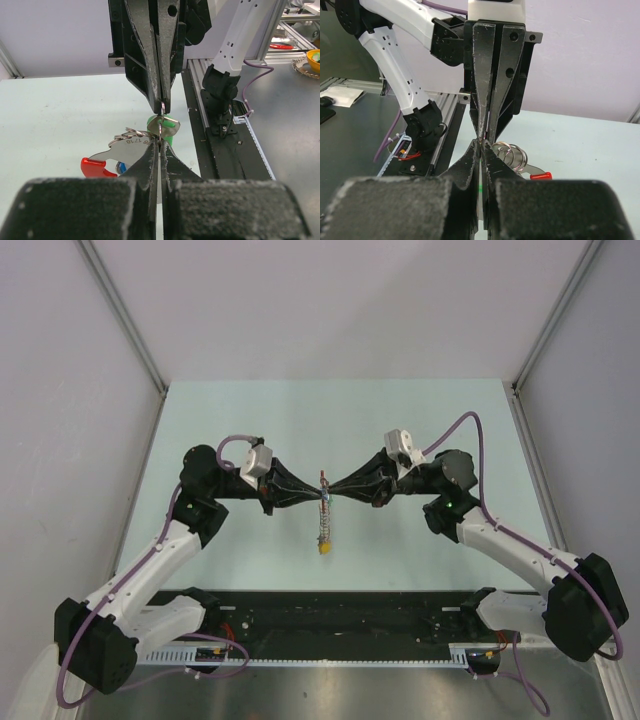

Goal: Put the keys on the keyring

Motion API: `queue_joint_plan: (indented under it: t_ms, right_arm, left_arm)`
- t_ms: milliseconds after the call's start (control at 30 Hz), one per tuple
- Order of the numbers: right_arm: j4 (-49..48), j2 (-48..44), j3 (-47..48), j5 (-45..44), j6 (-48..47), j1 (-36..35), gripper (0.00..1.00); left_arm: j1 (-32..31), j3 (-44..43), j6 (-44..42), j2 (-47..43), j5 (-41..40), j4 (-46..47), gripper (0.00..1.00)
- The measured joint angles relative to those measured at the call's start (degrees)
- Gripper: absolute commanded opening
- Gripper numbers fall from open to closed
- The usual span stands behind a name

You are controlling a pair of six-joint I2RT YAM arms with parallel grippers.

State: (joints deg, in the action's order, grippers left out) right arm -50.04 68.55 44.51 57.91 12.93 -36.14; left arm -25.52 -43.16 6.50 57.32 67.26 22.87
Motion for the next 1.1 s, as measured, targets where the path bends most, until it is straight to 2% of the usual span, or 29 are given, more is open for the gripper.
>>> queue_joint_plan:
  t_ms: [1100]
  right_arm:
    - [4.0,-2.36,0.55,-0.68,-2.69,-0.46,0.0]
  left_arm:
    - [-0.24,0.0,0.02,0.0,0.07,0.04,0.0]
